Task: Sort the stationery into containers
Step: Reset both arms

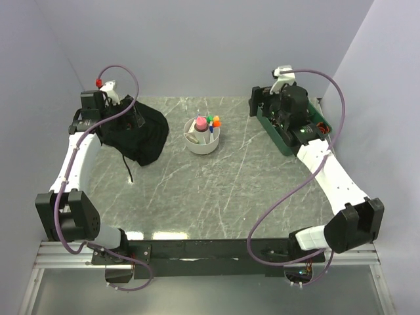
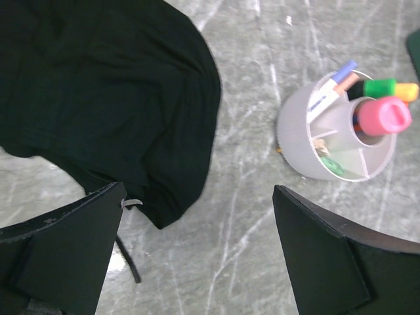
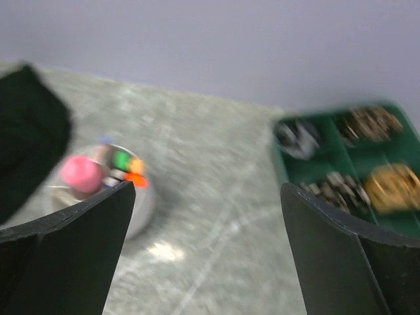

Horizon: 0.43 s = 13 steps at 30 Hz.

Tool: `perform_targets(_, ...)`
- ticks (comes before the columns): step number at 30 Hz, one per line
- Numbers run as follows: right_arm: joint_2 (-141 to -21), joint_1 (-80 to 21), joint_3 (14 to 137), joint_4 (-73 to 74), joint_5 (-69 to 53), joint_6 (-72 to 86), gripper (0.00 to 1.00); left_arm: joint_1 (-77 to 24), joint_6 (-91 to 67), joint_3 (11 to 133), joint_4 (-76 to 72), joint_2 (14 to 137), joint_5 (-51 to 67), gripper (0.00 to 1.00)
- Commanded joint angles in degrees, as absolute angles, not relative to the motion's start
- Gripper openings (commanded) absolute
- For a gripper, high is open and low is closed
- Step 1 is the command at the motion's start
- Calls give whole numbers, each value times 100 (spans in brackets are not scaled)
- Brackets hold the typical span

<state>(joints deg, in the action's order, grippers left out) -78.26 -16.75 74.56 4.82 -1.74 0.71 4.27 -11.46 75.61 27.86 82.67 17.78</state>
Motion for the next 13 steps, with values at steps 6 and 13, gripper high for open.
perform_targets(6, -6901, -1731, 6741, 1582, 1311, 114, 100, 448, -896, 7453, 2294, 8033, 1231, 99)
perform_targets(13, -6285, -1731, 6416, 1714, 1080, 158, 100, 448, -607, 7532, 2400, 7884, 1151, 100)
